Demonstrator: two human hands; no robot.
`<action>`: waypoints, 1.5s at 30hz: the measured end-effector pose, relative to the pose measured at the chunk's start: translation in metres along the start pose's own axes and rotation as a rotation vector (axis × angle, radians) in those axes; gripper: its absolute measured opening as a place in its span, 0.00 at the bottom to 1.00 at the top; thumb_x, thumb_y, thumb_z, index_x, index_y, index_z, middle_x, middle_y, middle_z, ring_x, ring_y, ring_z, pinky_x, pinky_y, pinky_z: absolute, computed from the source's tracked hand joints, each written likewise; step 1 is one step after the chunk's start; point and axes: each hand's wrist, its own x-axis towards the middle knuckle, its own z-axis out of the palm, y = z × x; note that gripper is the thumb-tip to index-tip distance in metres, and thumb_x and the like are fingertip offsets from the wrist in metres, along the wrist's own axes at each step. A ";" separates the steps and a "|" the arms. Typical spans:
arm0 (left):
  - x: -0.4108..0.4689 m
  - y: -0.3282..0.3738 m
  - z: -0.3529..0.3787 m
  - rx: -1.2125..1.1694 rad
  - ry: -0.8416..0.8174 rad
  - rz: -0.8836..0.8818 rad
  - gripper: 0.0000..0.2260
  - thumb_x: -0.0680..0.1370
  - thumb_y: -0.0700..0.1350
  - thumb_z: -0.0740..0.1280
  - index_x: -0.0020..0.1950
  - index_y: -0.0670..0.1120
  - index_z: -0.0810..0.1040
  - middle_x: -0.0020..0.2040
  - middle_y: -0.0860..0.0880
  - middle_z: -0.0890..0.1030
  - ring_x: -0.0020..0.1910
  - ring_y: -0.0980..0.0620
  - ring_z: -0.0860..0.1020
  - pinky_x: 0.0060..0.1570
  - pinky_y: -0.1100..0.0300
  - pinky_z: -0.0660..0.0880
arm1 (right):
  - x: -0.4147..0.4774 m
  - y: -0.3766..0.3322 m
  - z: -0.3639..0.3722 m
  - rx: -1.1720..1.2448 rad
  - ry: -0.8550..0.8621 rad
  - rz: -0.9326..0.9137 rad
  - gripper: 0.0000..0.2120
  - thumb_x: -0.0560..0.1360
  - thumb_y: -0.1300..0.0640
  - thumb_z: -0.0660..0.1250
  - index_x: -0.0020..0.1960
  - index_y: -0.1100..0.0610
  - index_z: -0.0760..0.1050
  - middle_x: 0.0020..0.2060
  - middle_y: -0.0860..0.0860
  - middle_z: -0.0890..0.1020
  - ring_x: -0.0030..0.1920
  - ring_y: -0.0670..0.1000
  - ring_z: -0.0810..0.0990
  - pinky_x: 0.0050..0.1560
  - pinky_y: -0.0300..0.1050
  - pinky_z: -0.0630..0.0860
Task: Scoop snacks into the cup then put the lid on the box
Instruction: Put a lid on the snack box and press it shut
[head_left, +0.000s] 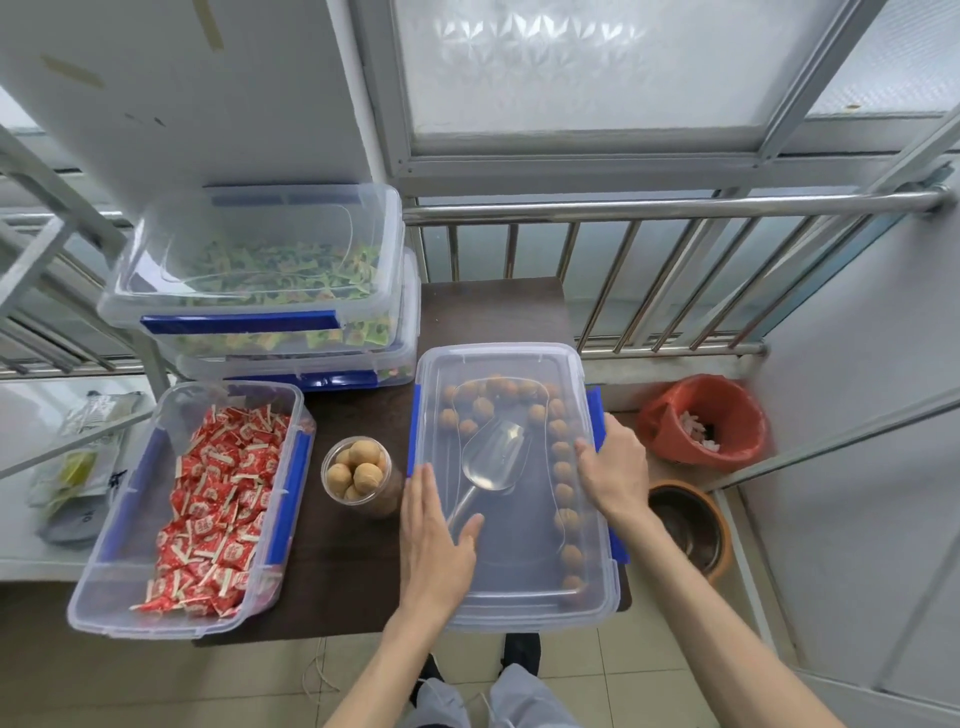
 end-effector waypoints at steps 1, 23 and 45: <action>-0.003 -0.002 0.001 -0.011 0.000 0.007 0.42 0.80 0.52 0.67 0.83 0.49 0.41 0.84 0.51 0.42 0.82 0.54 0.42 0.79 0.56 0.45 | -0.006 -0.001 0.007 -0.033 0.007 -0.087 0.13 0.74 0.57 0.68 0.56 0.62 0.77 0.52 0.59 0.81 0.55 0.62 0.78 0.51 0.49 0.72; 0.000 -0.013 -0.008 -0.286 -0.056 -0.351 0.54 0.59 0.65 0.81 0.76 0.48 0.59 0.71 0.45 0.72 0.68 0.44 0.74 0.65 0.43 0.76 | -0.023 0.027 0.010 0.656 -0.049 0.377 0.20 0.65 0.57 0.81 0.51 0.61 0.79 0.42 0.52 0.83 0.42 0.51 0.82 0.44 0.46 0.79; -0.018 0.065 0.062 0.670 -0.487 0.441 0.33 0.80 0.55 0.55 0.81 0.63 0.41 0.83 0.52 0.36 0.74 0.38 0.25 0.59 0.22 0.23 | 0.004 0.067 0.003 0.801 -0.356 0.531 0.68 0.46 0.43 0.86 0.76 0.65 0.57 0.67 0.62 0.74 0.64 0.61 0.78 0.64 0.60 0.75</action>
